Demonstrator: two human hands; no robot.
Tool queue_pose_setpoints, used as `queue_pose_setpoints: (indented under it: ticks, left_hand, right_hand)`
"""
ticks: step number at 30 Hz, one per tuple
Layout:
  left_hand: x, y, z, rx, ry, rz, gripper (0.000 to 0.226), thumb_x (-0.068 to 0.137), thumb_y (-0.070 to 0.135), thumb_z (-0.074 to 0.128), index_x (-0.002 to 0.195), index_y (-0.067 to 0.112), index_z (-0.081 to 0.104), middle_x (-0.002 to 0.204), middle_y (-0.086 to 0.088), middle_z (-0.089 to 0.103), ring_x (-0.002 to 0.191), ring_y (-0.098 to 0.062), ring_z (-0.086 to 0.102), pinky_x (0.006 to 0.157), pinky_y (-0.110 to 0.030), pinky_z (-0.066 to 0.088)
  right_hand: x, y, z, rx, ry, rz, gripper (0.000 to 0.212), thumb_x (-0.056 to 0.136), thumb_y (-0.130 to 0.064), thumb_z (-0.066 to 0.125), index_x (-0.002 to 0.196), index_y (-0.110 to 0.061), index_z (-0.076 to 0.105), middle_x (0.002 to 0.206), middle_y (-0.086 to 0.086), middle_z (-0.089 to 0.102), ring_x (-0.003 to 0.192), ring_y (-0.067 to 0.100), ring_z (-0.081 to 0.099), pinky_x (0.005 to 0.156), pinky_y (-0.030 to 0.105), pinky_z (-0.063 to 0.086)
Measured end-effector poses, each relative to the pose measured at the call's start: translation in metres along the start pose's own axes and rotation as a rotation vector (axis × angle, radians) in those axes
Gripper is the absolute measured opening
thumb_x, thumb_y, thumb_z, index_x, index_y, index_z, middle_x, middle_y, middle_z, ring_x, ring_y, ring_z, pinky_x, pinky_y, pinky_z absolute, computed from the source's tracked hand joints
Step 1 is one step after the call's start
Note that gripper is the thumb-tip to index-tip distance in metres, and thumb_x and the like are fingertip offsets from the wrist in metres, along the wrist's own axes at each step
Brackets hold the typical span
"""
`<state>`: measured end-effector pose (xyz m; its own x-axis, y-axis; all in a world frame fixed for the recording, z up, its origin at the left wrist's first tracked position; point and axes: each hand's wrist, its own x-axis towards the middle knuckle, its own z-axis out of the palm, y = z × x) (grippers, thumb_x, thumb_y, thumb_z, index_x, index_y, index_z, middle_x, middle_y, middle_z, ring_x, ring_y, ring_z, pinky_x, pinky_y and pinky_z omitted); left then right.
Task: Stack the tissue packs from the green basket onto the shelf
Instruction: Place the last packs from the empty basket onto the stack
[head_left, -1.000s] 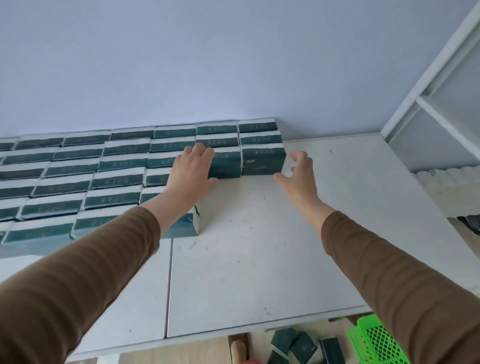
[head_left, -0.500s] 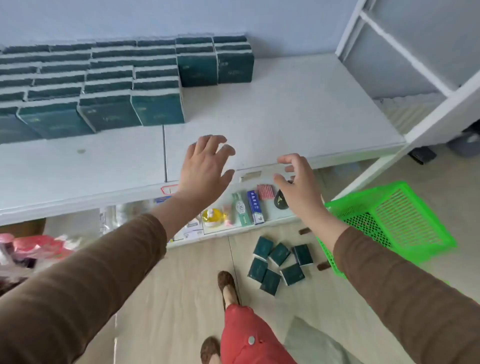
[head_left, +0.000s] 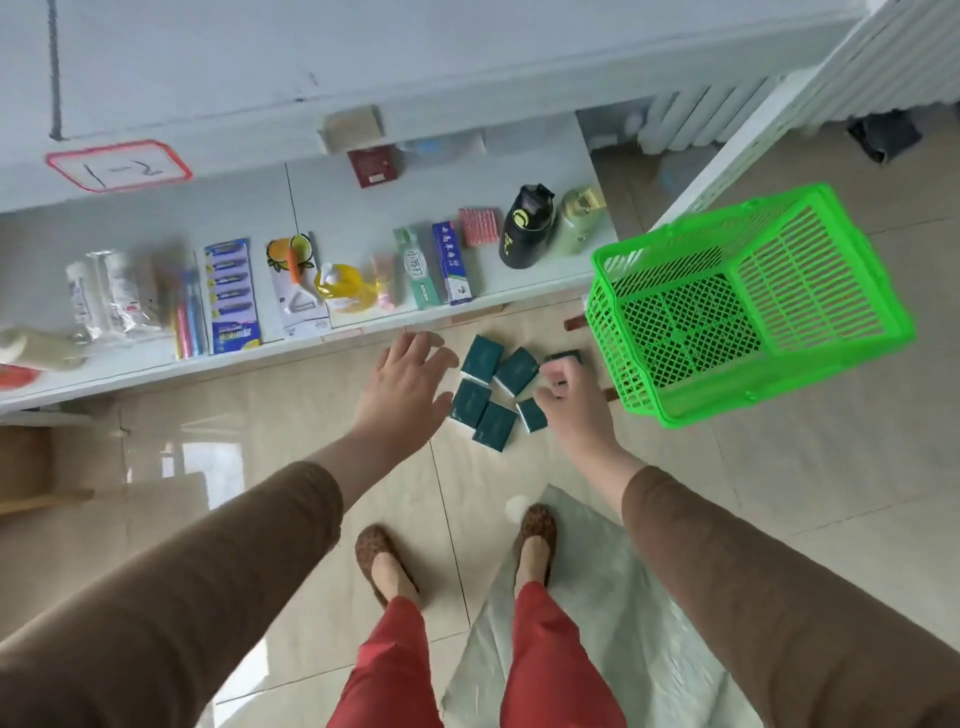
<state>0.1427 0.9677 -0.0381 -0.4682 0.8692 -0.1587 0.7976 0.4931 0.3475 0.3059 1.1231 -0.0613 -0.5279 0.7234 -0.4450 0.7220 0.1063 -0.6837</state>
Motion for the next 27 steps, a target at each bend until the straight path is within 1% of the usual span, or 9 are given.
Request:
queue_pose_setpoints:
  ticks: [2,3,10,13,17,20,23,25,27]
  left_hand:
    - [0.000,-0.004,0.053,-0.026,-0.089,-0.095,0.036,0.085,0.027,0.066,0.120,0.024,0.058,0.130,0.004,0.049,0.126,-0.022,0.038,0.102,-0.040,0.038]
    - [0.001,-0.008,0.080,-0.041,-0.125,-0.145,0.037,0.085,0.027,0.066,0.121,0.025,0.058,0.130,0.005,0.049,0.126,-0.021,0.039,0.102,-0.038,0.038]
    - [0.012,-0.064,0.265,-0.154,-0.313,-0.481,0.045,0.086,0.026,0.066,0.128,0.017,0.052,0.131,-0.005,0.048,0.122,-0.027,0.044,0.103,-0.039,0.038]
    - [0.023,-0.091,0.332,-0.170,-0.360,-0.551,0.052,0.086,0.026,0.066,0.133,0.015,0.048,0.132,-0.008,0.048,0.123,-0.029,0.044,0.103,-0.038,0.038]
    - [0.054,-0.125,0.423,-0.210,-0.385,-0.646,0.062,0.085,0.031,0.069,0.138,0.013,0.042,0.135,-0.010,0.047,0.125,-0.031,0.044,0.100,-0.039,0.039]
    - [0.084,-0.141,0.482,-0.261,-0.359,-0.699,0.070,0.082,0.039,0.073,0.138,0.012,0.040,0.135,-0.010,0.048,0.124,-0.030,0.046,0.098,-0.039,0.040]
    - [0.113,-0.156,0.532,-0.329,-0.291,-0.755,0.079,0.076,0.048,0.076,0.136,0.012,0.040,0.131,-0.008,0.049,0.119,-0.027,0.049,0.087,-0.035,0.042]
    - [0.128,-0.165,0.559,-0.344,-0.278,-0.788,0.085,0.071,0.054,0.077,0.135,0.012,0.041,0.126,-0.008,0.049,0.115,-0.028,0.050,0.086,-0.036,0.044]
    - [0.136,-0.170,0.578,-0.331,-0.271,-0.811,0.087,0.065,0.058,0.079,0.129,0.012,0.043,0.119,-0.007,0.050,0.111,-0.029,0.051,0.088,-0.038,0.046]
  right_hand:
    - [0.011,0.048,0.019,0.008,-0.075,0.089,0.026,0.092,-0.015,0.063,0.118,-0.016,0.059,0.116,-0.002,0.062,0.100,0.015,0.061,0.069,0.014,0.039]
    - [0.017,0.072,0.029,0.005,-0.106,0.129,0.028,0.092,-0.016,0.063,0.119,-0.015,0.059,0.118,0.000,0.064,0.099,0.014,0.061,0.069,0.016,0.039]
    - [0.079,0.222,0.120,-0.232,-0.353,0.232,0.047,0.092,-0.020,0.065,0.136,-0.011,0.050,0.136,0.007,0.059,0.121,0.022,0.059,0.092,0.023,0.044]
    - [0.115,0.266,0.154,-0.359,-0.374,0.210,0.051,0.092,-0.020,0.064,0.139,-0.011,0.049,0.137,0.009,0.058,0.124,0.024,0.057,0.101,0.030,0.047]
    - [0.179,0.310,0.208,-0.484,-0.368,0.092,0.054,0.089,-0.021,0.069,0.138,-0.009,0.048,0.135,0.013,0.054,0.123,0.029,0.054,0.100,0.036,0.045]
    - [0.223,0.330,0.248,-0.528,-0.392,0.014,0.066,0.086,-0.022,0.073,0.143,-0.009,0.042,0.141,0.013,0.048,0.130,0.030,0.047,0.104,0.038,0.041]
    - [0.254,0.353,0.286,-0.659,-0.423,-0.088,0.077,0.083,-0.030,0.077,0.144,-0.009,0.035,0.143,0.013,0.044,0.131,0.029,0.043,0.102,0.038,0.041]
    - [0.267,0.366,0.306,-0.783,-0.409,-0.108,0.085,0.078,-0.040,0.080,0.142,-0.010,0.033,0.140,0.012,0.044,0.130,0.029,0.041,0.098,0.039,0.043]
    - [0.276,0.376,0.319,-0.867,-0.373,-0.105,0.088,0.068,-0.052,0.084,0.131,-0.010,0.038,0.133,0.012,0.049,0.128,0.030,0.042,0.102,0.039,0.039]
